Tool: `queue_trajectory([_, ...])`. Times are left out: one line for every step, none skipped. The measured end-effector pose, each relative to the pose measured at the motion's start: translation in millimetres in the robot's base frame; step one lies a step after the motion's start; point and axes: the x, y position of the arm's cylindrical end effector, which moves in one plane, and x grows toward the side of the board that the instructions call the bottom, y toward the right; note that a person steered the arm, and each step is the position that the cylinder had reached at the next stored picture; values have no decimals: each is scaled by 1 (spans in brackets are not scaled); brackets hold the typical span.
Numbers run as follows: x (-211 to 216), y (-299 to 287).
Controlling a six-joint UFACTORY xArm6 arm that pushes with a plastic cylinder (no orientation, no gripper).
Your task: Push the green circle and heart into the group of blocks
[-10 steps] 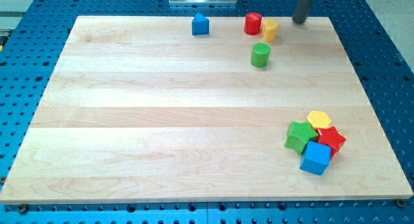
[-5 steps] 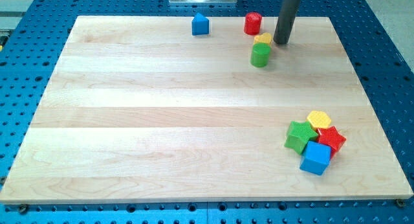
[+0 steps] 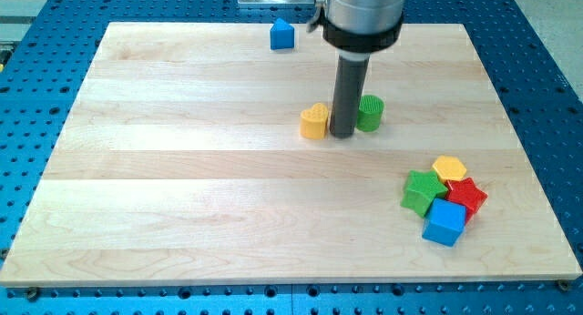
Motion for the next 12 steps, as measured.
queue_trajectory([-31, 17])
queue_trajectory([0, 49])
queue_trajectory([56, 51])
queue_trajectory([50, 51])
queue_trajectory([24, 46])
queue_trajectory([-13, 60])
queue_trajectory([-67, 43])
queue_trajectory([-105, -27])
queue_trajectory([-71, -107])
queue_trajectory([-19, -90])
queue_trajectory([16, -33])
queue_trajectory([16, -7])
